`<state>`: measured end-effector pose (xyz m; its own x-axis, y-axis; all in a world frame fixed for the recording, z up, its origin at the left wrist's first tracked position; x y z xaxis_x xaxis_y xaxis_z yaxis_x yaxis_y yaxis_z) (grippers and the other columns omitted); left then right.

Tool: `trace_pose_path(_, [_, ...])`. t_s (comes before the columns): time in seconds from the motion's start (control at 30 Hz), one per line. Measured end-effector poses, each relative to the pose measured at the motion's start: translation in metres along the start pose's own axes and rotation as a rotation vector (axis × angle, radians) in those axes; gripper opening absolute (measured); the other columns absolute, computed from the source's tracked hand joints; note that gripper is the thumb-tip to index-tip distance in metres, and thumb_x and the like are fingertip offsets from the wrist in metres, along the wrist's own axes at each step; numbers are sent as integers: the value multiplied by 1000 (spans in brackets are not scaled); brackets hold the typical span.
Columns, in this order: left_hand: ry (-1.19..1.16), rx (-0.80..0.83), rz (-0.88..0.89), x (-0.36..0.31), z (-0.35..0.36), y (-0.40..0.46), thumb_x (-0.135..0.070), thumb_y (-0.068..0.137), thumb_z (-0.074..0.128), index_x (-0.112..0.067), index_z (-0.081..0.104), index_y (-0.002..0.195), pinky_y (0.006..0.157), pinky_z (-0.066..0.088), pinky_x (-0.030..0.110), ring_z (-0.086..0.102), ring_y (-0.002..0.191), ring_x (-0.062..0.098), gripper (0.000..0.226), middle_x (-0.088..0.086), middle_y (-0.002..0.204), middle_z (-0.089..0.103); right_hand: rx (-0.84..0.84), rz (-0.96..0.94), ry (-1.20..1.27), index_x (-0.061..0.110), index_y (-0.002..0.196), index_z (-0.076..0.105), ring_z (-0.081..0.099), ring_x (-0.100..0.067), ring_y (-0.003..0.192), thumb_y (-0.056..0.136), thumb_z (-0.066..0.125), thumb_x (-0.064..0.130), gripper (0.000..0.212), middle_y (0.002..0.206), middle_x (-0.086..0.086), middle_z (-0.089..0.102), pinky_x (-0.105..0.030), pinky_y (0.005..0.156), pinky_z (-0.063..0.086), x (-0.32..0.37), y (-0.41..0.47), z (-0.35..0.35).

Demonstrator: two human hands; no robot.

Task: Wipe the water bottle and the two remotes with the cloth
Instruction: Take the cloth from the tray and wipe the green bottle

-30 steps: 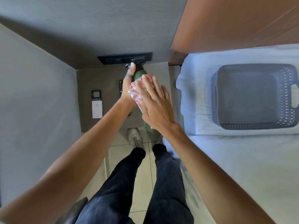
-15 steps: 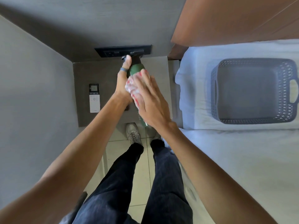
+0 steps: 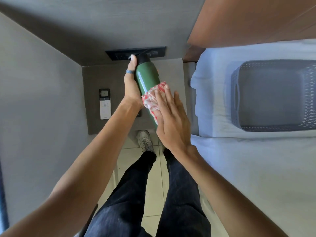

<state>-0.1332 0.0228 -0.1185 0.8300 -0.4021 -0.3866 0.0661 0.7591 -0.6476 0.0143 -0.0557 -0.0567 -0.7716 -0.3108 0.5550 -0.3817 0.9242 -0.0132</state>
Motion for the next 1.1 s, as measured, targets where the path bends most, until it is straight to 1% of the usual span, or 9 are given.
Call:
trace_pose_path(0.23, [-74, 255, 14, 3, 13, -2, -60, 101, 55, -5, 77, 103, 97, 57, 43, 76, 97, 29, 59, 12, 99, 80, 10, 186, 14, 25, 163, 34, 52, -36, 146, 106, 40, 29, 57, 170, -1, 38, -53, 101, 60, 18, 89, -4])
trace_pose_path(0.5, [-54, -28, -7, 11, 5, 6, -70, 92, 62, -9, 63, 81, 70, 56, 37, 64, 69, 26, 62, 10, 75, 64, 190, 23, -385, 28, 167, 18, 41, -50, 150, 109, 38, 40, 63, 177, -6, 17, -59, 108, 53, 8, 21, -2])
trace_pose_path(0.63, [-75, 106, -54, 27, -1, 7, -73, 94, 54, -3, 74, 96, 88, 60, 40, 74, 86, 30, 73, 13, 89, 77, 147, 265, -77, 35, 154, 42, 78, -32, 95, 106, 33, 45, 49, 144, -4, 66, -41, 70, 65, -15, 71, 1])
trace_pose_path(0.73, [-11, -2, 23, 19, -18, 9, -77, 89, 57, -4, 74, 97, 88, 59, 43, 71, 88, 34, 75, 16, 94, 73, 331, 543, 337, 48, 137, 55, 65, -9, 37, 107, 24, 63, 46, 92, -1, 78, -25, 44, 54, -48, 65, 9])
trace_pose_path(0.8, [8, -96, 124, 5, -29, 15, -76, 88, 60, -7, 69, 91, 79, 56, 42, 63, 79, 33, 70, 13, 89, 65, 414, 602, 492, 49, 136, 60, 65, 2, 47, 107, 31, 66, 44, 78, 15, 75, -30, 65, 58, -75, 40, 14])
trace_pose_path(0.87, [44, -137, 217, -6, -32, 27, -73, 89, 60, -8, 67, 98, 80, 54, 43, 62, 81, 32, 66, 13, 91, 64, 479, 793, 910, 39, 131, 71, 76, -9, 86, 102, 53, 63, 42, 98, 13, 81, -45, 100, 60, -112, 18, 26])
trace_pose_path(0.93, [161, -162, 332, -11, -33, 43, -65, 93, 62, -7, 67, 117, 88, 59, 47, 67, 92, 31, 62, 14, 103, 69, 518, 1037, 1368, 21, 118, 80, 78, -29, 97, 91, 66, 63, 53, 111, -10, 81, -52, 103, 59, -149, 2, 41])
trace_pose_path(1.0, [396, -142, 513, -13, -36, 61, -50, 98, 69, -10, 60, 132, 101, 58, 51, 68, 109, 26, 53, 8, 118, 71, 491, 1137, 1580, 12, 115, 82, 80, -34, 100, 97, 46, 69, 70, 116, -18, 80, -46, 90, 66, -177, -9, 63])
trace_pose_path(1.1, [818, 75, 681, 4, -43, 85, -42, 95, 78, -8, 49, 140, 104, 51, 35, 64, 122, 14, 64, -4, 129, 67, 412, 1104, 1750, 13, 133, 73, 71, -37, 123, 96, 38, 71, 77, 135, -19, 73, -53, 114, 49, -203, -19, 96])
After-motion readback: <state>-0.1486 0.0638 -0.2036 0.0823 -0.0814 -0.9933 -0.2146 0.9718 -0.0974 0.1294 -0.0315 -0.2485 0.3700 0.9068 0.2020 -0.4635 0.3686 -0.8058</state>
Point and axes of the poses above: each hand's wrist, its own y-axis towards the middle knuckle, its own z-axis out of the palm, x = y × z, the point moved 3 cm from there along y, towards the middle knuckle
